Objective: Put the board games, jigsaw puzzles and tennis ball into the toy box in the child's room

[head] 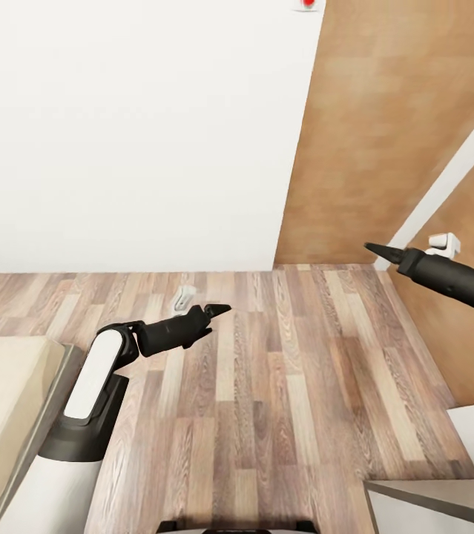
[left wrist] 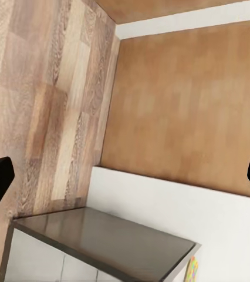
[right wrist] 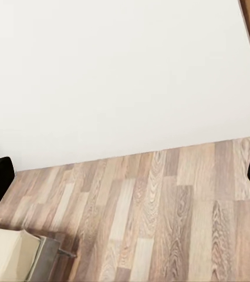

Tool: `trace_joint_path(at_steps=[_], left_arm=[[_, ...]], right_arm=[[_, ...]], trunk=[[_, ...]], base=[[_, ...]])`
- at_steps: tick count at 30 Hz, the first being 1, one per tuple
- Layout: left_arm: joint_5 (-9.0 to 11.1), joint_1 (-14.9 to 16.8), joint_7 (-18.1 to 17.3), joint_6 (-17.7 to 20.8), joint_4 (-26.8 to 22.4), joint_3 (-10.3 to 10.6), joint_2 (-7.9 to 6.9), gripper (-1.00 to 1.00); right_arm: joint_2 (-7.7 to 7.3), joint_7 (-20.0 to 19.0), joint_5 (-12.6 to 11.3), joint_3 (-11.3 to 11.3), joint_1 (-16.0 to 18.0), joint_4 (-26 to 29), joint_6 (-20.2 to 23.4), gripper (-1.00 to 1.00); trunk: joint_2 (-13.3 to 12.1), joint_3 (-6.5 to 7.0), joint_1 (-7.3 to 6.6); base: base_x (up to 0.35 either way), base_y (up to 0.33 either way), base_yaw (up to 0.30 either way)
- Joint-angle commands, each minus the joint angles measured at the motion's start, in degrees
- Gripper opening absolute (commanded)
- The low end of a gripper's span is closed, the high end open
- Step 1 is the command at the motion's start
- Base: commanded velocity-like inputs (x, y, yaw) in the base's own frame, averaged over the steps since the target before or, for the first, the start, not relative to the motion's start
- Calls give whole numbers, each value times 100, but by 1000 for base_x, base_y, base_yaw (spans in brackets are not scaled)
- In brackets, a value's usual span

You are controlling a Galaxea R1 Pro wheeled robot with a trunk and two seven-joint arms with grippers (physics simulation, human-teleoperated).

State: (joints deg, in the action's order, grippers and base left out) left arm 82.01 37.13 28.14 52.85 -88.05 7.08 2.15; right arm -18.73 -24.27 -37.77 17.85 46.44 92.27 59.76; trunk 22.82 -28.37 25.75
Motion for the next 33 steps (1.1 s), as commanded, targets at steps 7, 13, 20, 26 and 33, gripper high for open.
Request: trace_joint_path(at_steps=[7,13,20,26,33], left_arm=[[51,0,61,7,16,-5,-4,100],[55,-18,53,7,23,-15,-19,100],[51,-28,59,6,36,-19,-22,100],[1,-35,65,6,42,-23,-28,100],[-151,-37,58,7,43,-24,-37,100]], right_arm=[[0,-66,50,26,-9,1,24,100],[-11,-67,50,25,-16,1,24,100],[-45,-71,50,23,-19,1,24,100],[-63,-77,50,27,-25,1,24,100],[-62,-87,50,29,-71,1,24,100]], trunk=[[9,10,3],[9,15,3],[9,18,3],[9,19,3],[9,20,3]], base=[[0,0,106],[0,0,39],[0,0,16],[0,0,6],[0,0,3]])
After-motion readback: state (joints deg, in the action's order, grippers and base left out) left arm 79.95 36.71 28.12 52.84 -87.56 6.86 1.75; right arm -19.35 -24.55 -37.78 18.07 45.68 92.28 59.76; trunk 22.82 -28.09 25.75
